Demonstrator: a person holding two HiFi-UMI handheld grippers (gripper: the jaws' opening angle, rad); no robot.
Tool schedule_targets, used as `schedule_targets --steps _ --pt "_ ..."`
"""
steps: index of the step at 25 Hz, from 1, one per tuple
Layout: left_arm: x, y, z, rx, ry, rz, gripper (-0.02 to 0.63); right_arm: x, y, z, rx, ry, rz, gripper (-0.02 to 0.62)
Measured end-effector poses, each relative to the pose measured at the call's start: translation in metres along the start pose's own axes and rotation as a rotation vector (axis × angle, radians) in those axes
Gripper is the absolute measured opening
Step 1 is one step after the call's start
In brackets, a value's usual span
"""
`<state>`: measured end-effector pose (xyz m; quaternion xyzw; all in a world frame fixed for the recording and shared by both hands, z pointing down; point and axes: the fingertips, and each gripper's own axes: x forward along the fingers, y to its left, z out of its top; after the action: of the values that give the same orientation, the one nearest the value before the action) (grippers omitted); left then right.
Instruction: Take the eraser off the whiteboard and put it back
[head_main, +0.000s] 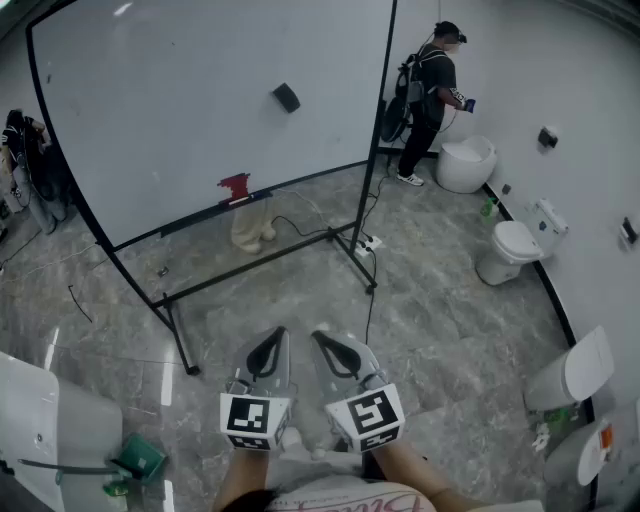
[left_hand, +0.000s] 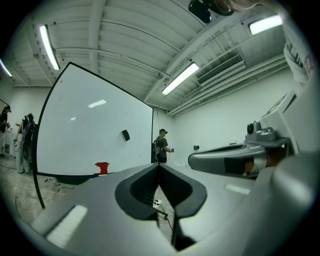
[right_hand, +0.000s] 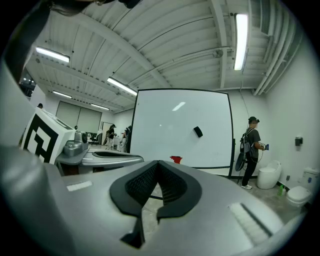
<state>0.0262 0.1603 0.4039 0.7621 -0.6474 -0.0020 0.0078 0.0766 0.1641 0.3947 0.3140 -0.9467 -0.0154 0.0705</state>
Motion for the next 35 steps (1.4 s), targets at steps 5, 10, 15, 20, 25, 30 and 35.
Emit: schedule_targets --steps 5,10,15,20,25,30,35 --pt "0.0 -0.015 0.0 0.014 -0.006 -0.008 0.0 -0.011 -0.008 -0.001 0.0 -0.013 -0.015 0.0" --pt "-0.002 -0.019 0.001 0.02 -0.008 -0.005 0.0 -0.014 -0.007 0.0 0.006 -0.026 -0.008 0.0" --pt "0.001 -0.018 0.0 0.018 -0.01 0.005 0.0 -0.012 -0.012 -0.002 -0.001 -0.033 -0.007 0.0" --pt "0.013 -0.009 0.0 0.007 -0.012 0.013 -0.001 -0.002 -0.021 -0.001 0.008 -0.044 -0.01 0.002" --pt "0.037 0.004 0.0 0.008 -0.015 0.007 0.0 0.02 -0.04 -0.003 0.011 -0.034 -0.028 0.002" --pt "0.077 0.029 -0.001 0.022 -0.018 -0.01 0.0 0.059 -0.061 0.001 0.003 -0.038 -0.033 0.002" --pt "0.124 0.062 0.013 0.032 -0.042 -0.026 0.0 0.109 -0.085 0.013 -0.007 -0.046 -0.049 0.002"
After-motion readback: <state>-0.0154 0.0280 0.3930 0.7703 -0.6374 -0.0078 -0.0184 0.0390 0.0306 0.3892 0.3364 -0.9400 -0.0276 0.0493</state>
